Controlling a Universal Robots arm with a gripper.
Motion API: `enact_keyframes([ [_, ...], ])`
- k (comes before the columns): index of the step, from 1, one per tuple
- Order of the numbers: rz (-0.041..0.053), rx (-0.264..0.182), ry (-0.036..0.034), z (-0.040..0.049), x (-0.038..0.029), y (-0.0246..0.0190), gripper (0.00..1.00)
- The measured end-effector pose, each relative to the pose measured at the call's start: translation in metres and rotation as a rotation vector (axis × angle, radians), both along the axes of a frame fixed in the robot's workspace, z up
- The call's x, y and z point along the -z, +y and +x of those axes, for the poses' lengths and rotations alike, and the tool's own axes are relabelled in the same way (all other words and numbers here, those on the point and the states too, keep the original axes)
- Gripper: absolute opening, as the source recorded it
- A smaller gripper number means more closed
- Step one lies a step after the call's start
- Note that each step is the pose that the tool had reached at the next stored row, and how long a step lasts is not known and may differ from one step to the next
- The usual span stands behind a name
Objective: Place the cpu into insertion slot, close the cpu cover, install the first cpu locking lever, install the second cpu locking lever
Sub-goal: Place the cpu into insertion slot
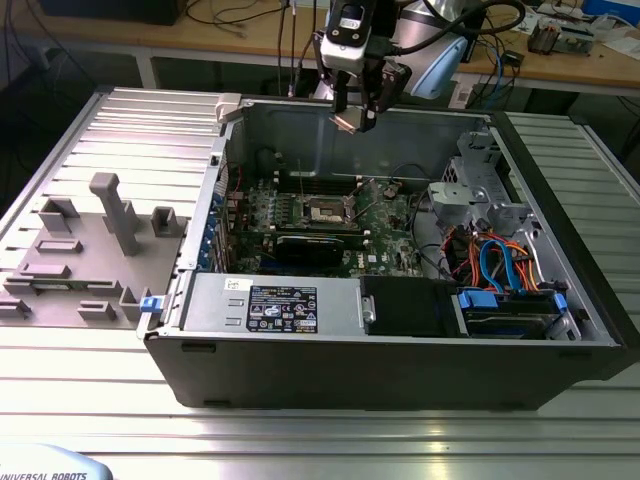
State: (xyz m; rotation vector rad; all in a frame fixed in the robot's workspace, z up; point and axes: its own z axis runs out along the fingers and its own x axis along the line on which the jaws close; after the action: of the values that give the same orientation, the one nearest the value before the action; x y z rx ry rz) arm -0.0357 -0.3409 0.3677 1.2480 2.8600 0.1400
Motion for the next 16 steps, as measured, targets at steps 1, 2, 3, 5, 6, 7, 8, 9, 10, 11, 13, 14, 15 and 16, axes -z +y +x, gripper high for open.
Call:
enact_keyframes([
  [1, 0.0000, 0.001, 0.0000, 0.0000, 0.0000, 0.0000, 0.54],
  [2, 0.0000, 0.002, 0.0000, 0.0000, 0.0000, 0.0000, 0.54],
  [3, 0.0000, 0.003, -0.0001, 0.0000, 0.0000, 0.0000, 0.54],
  [5, 0.0000, 0.005, 0.0000, 0.0000, 0.0000, 0.0000, 0.54],
  [6, 0.0000, 0.006, 0.0000, 0.0000, 0.0000, 0.0000, 0.54],
  [7, 0.0000, 0.008, 0.0000, 0.0000, 0.0000, 0.0000, 0.54],
  [8, 0.0001, 0.009, 0.0000, 0.0000, 0.0000, 0.0000, 0.54],
  [9, 0.0000, 0.010, 0.0000, 0.0000, 0.0000, 0.0000, 0.54],
  [10, 0.0000, 0.011, 0.0000, 0.0000, 0.0000, 0.0000, 0.54],
  [11, 0.0000, 0.012, 0.0000, 0.0000, 0.0000, 0.0000, 0.54],
  [13, 0.0000, 0.014, -0.0001, 0.0000, 0.0000, 0.0000, 0.54],
  [14, 0.0000, 0.015, 0.0000, 0.0000, 0.0000, 0.0000, 0.54],
  [15, 0.0000, 0.016, 0.0000, 0.0000, 0.0000, 0.0000, 0.54],
  [16, 0.0000, 0.017, 0.0000, 0.0000, 0.0000, 0.0000, 0.54],
])
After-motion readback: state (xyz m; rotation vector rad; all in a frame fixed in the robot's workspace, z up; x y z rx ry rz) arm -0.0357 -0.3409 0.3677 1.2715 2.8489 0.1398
